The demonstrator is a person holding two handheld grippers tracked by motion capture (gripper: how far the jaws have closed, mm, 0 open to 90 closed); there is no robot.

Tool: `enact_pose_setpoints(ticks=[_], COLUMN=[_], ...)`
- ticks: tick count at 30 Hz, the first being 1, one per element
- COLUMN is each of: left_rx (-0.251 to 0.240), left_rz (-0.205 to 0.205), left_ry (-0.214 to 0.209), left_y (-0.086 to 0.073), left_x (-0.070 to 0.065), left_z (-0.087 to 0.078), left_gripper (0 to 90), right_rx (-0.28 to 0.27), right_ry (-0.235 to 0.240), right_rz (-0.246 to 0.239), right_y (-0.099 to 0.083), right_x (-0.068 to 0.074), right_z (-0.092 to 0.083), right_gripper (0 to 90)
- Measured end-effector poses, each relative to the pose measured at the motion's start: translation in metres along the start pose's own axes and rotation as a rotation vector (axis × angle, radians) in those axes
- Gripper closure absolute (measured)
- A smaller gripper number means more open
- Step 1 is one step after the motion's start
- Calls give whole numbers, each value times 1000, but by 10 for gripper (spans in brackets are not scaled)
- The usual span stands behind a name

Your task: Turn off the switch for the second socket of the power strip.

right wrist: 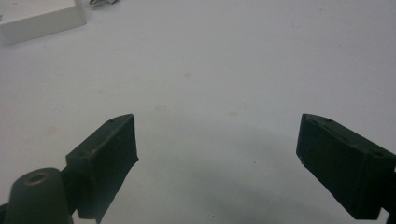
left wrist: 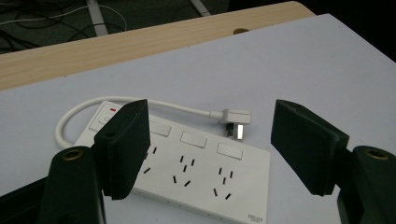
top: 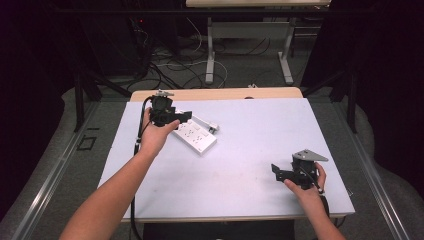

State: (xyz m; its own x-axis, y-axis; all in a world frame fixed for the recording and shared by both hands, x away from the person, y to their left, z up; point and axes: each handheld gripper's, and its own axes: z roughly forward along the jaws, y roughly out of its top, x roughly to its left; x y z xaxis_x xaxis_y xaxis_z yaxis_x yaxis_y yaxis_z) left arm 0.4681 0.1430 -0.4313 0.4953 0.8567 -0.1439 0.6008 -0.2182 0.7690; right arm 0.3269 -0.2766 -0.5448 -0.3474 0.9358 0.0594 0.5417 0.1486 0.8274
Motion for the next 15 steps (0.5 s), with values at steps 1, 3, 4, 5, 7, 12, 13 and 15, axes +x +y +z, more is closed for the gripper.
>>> enact_pose_setpoints(ticks=[1,3,4,5,7,12,13,15], left_rx=[4,8,9,11,12,23,23,28], left_rz=[2,2,3,-2,7,11,13,16], left_ry=[-1,0,0,2,3,4,2,1], left_y=[1,3,4,5,7,11,12,13], left_x=[-1,-1,-1,-2,-2,-3,-4,-4], left_z=[1,4,6,7,11,19,20,23], left_gripper=[287,287,287,287,287,296,296,300], right_rx=[0,0,1,0,0,0,0,1], right_ry=[0,0,0,1,2,2,2,3], right_rz=[2,-1,-3,-1,1,1,1,3], right_y=[0,0,0,0,0,0,0,0], right_x=[0,0,0,0,0,0,0,0], right_z=[0,0,0,0,0,0,0,0], right_gripper=[118,118,118,118,118,118,118,118])
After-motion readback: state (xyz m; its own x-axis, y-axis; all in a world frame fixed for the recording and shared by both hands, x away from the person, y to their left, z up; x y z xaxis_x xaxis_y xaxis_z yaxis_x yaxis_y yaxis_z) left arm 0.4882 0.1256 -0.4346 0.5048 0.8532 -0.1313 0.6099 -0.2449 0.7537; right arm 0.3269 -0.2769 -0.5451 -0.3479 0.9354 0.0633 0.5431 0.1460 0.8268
